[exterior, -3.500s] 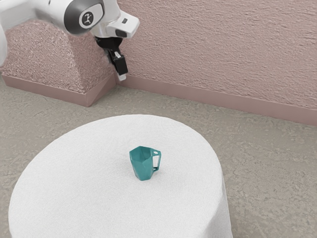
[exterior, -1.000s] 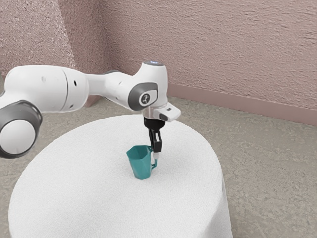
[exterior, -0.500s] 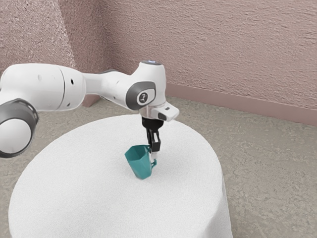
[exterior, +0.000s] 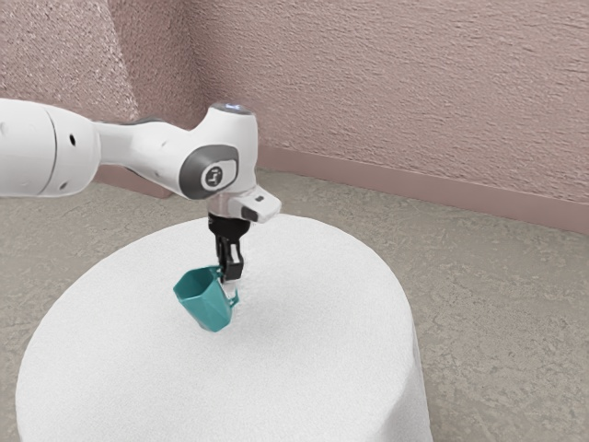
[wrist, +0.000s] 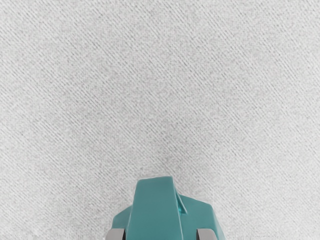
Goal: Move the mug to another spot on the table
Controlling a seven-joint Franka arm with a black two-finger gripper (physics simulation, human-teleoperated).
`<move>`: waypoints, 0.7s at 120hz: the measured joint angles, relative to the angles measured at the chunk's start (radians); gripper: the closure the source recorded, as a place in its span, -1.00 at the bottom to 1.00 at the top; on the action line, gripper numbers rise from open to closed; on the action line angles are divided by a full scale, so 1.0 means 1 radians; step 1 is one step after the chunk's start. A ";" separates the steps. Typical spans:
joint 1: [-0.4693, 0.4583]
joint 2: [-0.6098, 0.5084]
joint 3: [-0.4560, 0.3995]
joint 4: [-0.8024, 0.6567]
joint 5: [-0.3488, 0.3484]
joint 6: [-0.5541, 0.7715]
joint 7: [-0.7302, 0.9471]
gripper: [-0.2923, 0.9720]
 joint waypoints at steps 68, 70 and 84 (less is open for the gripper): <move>0.022 0.055 0.006 -0.051 0.003 0.005 -0.032 0.40; 0.022 0.056 0.006 -0.050 0.003 0.006 -0.032 0.38; 0.021 0.059 0.004 -0.049 0.002 0.008 -0.036 0.03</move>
